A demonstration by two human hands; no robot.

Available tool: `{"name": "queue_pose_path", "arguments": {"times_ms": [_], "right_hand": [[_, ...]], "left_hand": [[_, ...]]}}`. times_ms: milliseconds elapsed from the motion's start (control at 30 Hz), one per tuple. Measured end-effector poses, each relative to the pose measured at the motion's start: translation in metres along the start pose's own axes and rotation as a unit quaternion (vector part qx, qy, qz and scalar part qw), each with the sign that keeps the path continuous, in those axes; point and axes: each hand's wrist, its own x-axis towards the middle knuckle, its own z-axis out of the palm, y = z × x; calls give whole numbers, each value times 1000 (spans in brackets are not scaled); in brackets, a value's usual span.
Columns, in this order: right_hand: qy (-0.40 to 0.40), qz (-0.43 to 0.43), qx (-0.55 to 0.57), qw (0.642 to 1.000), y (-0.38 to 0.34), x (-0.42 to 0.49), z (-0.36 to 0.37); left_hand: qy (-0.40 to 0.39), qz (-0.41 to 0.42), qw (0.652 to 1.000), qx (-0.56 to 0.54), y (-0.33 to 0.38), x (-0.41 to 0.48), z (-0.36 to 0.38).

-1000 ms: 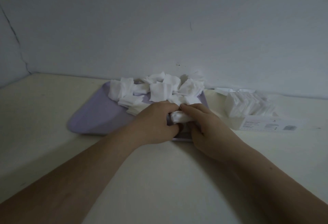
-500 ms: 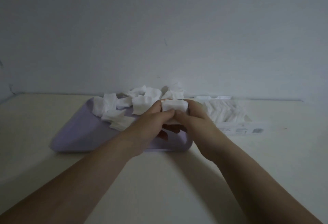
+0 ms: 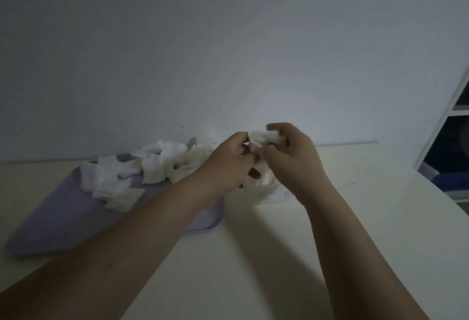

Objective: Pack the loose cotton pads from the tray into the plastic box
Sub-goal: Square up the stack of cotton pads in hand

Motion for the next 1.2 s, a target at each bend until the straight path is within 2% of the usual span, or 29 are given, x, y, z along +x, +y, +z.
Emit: {"name": "queue_pose_path", "arguments": {"times_ms": [100,167,267,400,600,767,933,1100,1200], "right_hand": [[127,21,-63,990,20,11,-23],[191,60,-101,975,36,17,-34],[230,89,-168,954,59,24,-38],[207,76,-180,959,71,26,-28],[186,54,-160,968,67,30,-26],[157,54,-209,964,75,29,-15],[166,47,-266,948,79,27,-8],[66,106,-353,927,67,29,-12],[12,129,-338,932,57,26,-17]], "left_hand": [[31,51,989,136,-9,16,11],[41,88,959,265,-18,24,14],[32,103,950,293,-30,27,24],[50,129,953,268,-41,27,29],[42,125,959,251,-40,26,26],[38,129,958,255,-41,26,24],[32,127,961,243,-40,24,23],[45,133,961,238,-45,25,24],[46,153,957,243,-46,24,22]]}}
